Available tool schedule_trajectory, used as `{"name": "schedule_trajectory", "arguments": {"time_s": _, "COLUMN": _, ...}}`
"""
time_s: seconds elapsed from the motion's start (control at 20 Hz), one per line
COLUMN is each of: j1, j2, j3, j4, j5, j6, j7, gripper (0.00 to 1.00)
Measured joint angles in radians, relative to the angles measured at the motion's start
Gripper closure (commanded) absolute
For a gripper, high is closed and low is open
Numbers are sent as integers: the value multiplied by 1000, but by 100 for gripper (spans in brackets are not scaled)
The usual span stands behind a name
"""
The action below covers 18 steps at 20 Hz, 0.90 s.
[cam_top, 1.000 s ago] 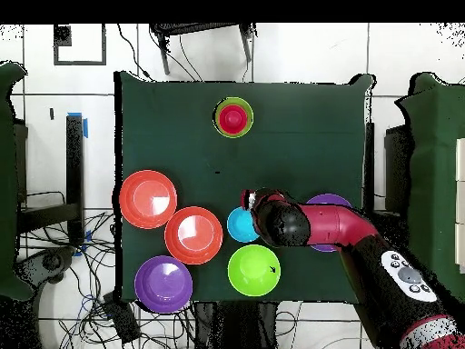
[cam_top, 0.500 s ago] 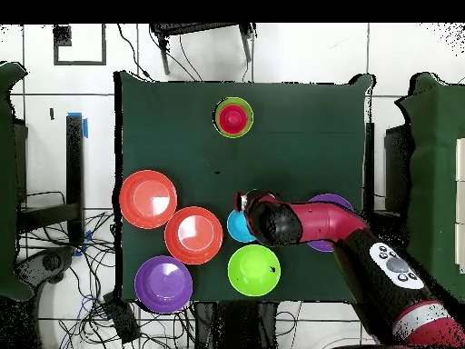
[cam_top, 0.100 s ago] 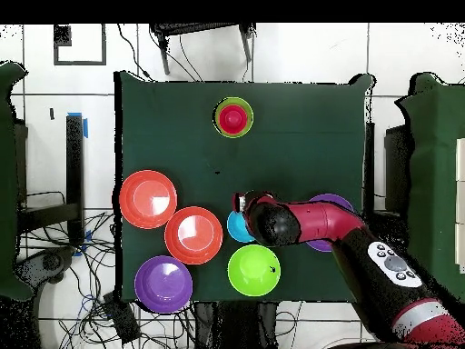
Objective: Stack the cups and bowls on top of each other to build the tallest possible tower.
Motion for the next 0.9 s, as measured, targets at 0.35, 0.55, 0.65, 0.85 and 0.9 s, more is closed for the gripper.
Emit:
{"name": "schedule_trajectory", "arguments": {"time_s": 0.35, "j1": -28, "j2": 0, "j3": 22, "j4": 0, "j5": 0, "j6": 0, "j7": 0, "gripper": 0}}
{"name": "schedule_trajectory", "arguments": {"time_s": 0.55, "j1": -47, "j2": 0, "j3": 39, "j4": 0, "j5": 0, "j6": 0, "j7": 0, "gripper": 0}}
{"name": "schedule_trajectory", "arguments": {"time_s": 0.65, "j1": -52, "j2": 0, "j3": 43, "j4": 0, "j5": 0, "j6": 0, "j7": 0, "gripper": 0}}
{"name": "schedule_trajectory", "arguments": {"time_s": 0.85, "j1": -61, "j2": 0, "j3": 50, "j4": 0, "j5": 0, "j6": 0, "j7": 0, "gripper": 0}}
{"name": "schedule_trajectory", "arguments": {"time_s": 0.9, "j1": -62, "j2": 0, "j3": 51, "j4": 0, "j5": 0, "j6": 0, "j7": 0, "gripper": 0}}
